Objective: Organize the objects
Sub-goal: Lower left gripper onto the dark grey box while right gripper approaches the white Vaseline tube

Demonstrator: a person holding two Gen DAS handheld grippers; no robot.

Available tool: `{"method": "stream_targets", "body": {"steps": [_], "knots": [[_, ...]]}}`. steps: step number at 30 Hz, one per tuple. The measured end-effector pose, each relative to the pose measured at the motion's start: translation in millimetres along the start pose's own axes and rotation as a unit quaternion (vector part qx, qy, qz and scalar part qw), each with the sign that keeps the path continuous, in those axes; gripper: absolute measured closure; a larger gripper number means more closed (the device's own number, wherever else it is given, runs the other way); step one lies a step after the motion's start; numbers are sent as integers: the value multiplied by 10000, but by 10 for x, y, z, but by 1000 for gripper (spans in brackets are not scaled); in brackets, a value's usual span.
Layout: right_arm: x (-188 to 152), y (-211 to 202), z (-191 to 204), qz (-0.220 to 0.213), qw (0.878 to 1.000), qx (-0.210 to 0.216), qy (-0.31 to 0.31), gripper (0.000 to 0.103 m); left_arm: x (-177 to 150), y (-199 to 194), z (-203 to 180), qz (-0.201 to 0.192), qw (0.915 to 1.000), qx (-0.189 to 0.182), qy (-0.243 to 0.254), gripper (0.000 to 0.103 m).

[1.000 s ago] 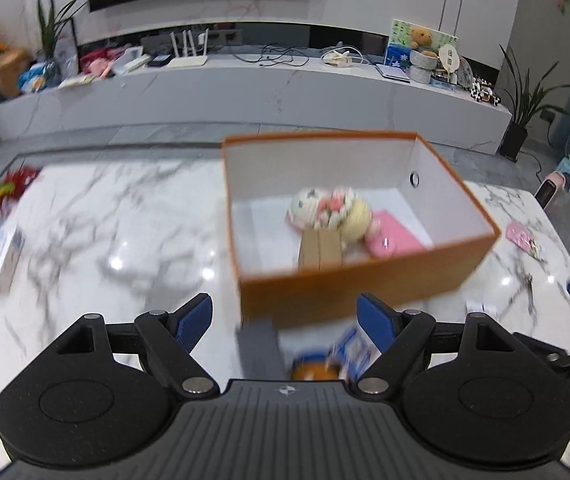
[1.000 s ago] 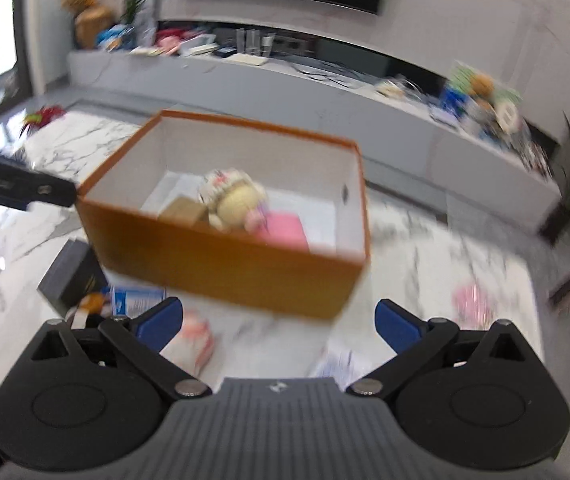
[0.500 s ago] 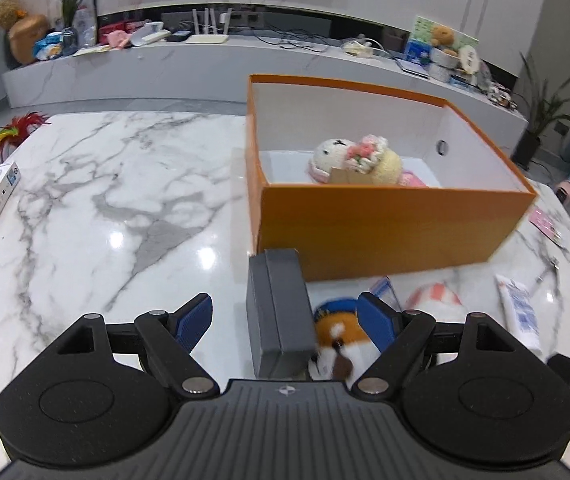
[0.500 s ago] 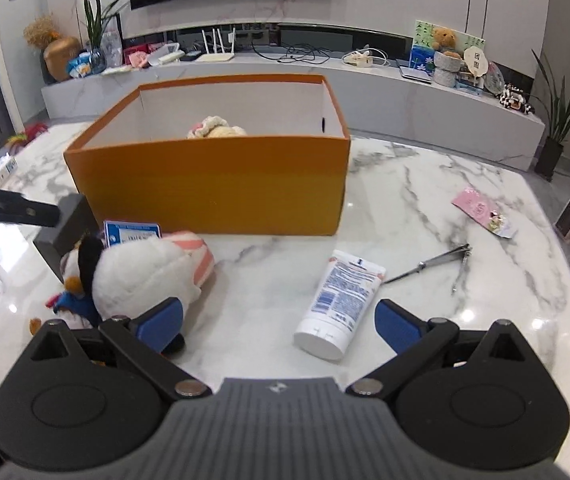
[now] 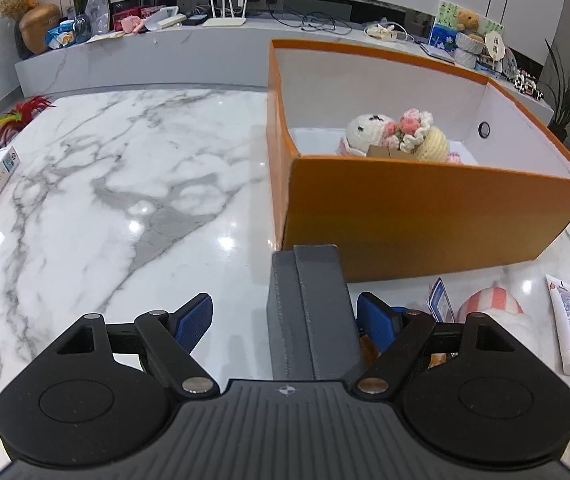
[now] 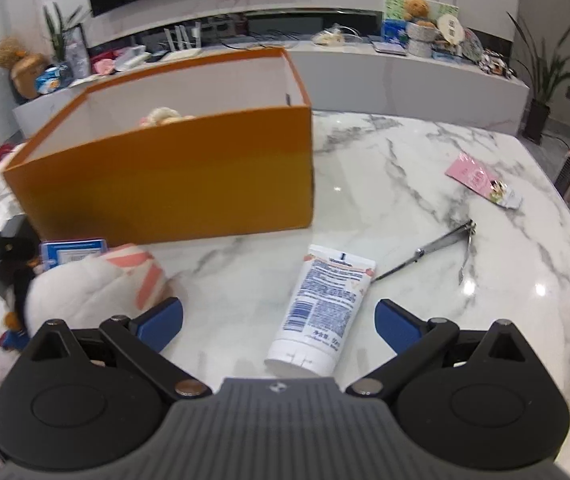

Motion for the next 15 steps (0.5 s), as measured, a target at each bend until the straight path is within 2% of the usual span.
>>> {"method": "stream_targets", "body": {"steps": [9,13,15], "knots": [[26,315,-47,268,9989,-304,243,2,4,110,29,177,9998,42,-90,10],[33,431,-53,426,9979,-332,344,19,-9,135,85,261,9996,11,-144,14],[32,472,-47,446,9976,-384,367,20,-5,146,106,287,9994,42,-163,20]]}}
Point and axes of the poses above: each gripper's, at about its wrist camera, not at the fingertips, and y roughly the way its jaws point, z to its left, x to its top, the point moved 5 cm from there along y, roughly the way its jaws point, and after that the axes turned 12 degrees about z, right-handed, at the moved point
